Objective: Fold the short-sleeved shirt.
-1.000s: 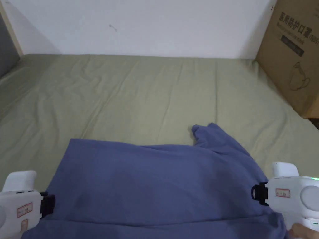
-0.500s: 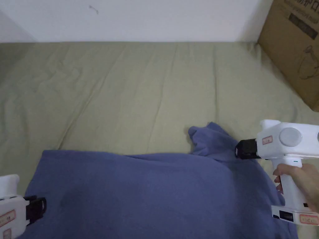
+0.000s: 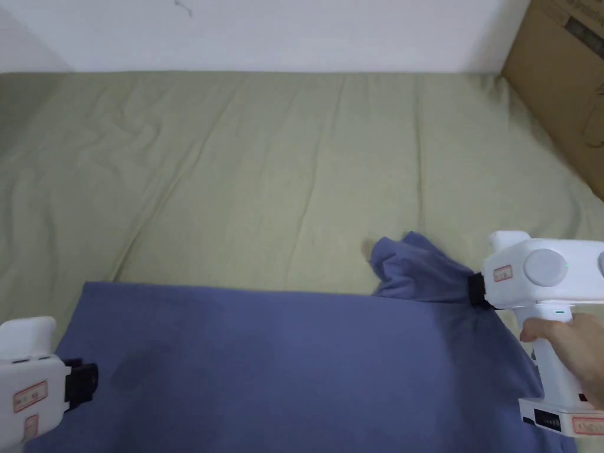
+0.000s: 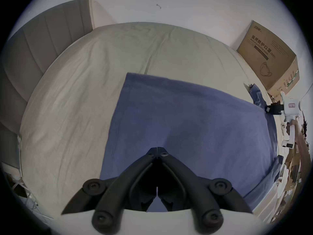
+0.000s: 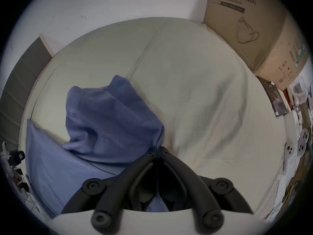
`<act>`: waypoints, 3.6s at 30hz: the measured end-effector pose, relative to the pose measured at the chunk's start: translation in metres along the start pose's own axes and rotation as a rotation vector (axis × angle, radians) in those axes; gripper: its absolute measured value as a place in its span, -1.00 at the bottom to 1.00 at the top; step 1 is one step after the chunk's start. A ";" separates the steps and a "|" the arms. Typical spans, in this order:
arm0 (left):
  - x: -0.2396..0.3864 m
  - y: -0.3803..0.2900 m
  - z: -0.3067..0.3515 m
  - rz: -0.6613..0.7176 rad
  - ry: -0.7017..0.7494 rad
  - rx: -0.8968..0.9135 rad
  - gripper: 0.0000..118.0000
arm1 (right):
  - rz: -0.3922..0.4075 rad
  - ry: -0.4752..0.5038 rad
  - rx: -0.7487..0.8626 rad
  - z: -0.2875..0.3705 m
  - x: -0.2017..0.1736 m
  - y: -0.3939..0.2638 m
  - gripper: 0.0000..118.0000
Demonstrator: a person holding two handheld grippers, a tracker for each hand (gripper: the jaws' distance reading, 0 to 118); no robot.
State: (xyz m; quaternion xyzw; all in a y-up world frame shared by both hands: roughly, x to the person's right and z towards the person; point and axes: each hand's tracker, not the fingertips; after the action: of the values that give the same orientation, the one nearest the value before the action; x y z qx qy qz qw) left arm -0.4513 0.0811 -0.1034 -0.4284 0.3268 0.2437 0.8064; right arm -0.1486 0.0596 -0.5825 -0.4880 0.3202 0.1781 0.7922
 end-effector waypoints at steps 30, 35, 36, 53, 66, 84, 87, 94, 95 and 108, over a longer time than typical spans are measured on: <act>-0.018 0.111 -0.039 -0.076 0.057 0.043 -1.00 | -0.035 0.068 0.066 0.053 0.001 -0.009 -1.00; -0.023 0.089 0.022 -0.078 0.041 0.105 -1.00 | -0.012 0.074 0.118 0.105 -0.002 -0.035 -1.00; -0.024 0.081 0.034 -0.084 0.037 0.118 -1.00 | -0.008 0.075 0.125 0.115 -0.001 -0.043 -1.00; -0.065 -0.138 0.121 -0.035 0.042 -0.032 -1.00 | -0.011 0.103 -0.021 0.182 0.017 -0.262 -1.00; -0.057 -0.156 0.126 -0.023 0.126 -0.005 0.70 | 0.090 -0.009 0.029 0.193 -0.007 -0.273 0.13; -0.103 -0.164 0.148 0.350 -0.177 0.150 -0.73 | 0.135 0.188 0.182 0.195 -0.123 -0.224 -0.98; -0.128 -0.170 0.136 0.489 -0.246 0.091 0.18 | 0.201 0.216 0.148 0.187 -0.153 -0.221 -0.98; -0.137 -0.187 0.087 0.581 -0.336 0.006 0.63 | 0.251 0.273 0.137 0.165 -0.205 -0.211 -0.98; -0.139 -0.189 0.078 0.611 -0.355 -0.009 0.64 | 0.262 0.280 0.129 0.163 -0.212 -0.210 -0.98; -0.139 -0.163 0.054 0.683 -0.433 -0.004 -0.90 | 0.261 0.300 0.046 0.139 -0.241 -0.216 -0.98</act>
State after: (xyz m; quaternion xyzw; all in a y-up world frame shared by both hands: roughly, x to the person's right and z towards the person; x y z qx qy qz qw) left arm -0.4174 0.0274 0.1081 -0.2356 0.2723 0.5828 0.7285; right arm -0.1502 0.0907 -0.2318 -0.4451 0.4990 0.1973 0.7169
